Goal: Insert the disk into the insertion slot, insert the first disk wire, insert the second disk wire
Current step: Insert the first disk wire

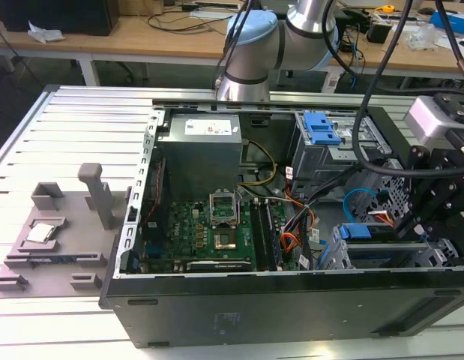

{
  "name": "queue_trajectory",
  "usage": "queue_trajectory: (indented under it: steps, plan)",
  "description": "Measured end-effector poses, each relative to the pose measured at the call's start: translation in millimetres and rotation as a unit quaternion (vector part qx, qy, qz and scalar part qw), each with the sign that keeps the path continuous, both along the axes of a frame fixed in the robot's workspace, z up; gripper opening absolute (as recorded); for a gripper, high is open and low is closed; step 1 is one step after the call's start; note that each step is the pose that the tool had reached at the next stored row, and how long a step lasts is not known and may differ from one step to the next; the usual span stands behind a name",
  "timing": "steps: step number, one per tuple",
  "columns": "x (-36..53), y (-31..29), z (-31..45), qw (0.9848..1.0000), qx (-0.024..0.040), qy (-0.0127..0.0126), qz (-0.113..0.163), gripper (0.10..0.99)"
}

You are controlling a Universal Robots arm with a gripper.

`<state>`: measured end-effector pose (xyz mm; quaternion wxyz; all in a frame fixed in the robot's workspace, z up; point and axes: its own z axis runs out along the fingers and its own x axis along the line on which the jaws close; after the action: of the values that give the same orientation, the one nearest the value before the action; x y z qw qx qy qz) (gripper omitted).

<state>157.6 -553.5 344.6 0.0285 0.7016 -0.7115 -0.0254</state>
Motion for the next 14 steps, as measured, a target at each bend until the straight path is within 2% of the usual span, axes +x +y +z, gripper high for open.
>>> queue_trajectory:
  steps: [2,6,14]
  plan:
    - [0.0,0.0,-0.4,1.0000,0.0001,0.0000,0.000,0.169]
    - [0.0,1.3,-0.6,1.0000,0.0051,0.0000,0.000,0.169]
    - [0.3,16.9,-0.6,1.0000,0.0076,0.0000,0.000,0.169]
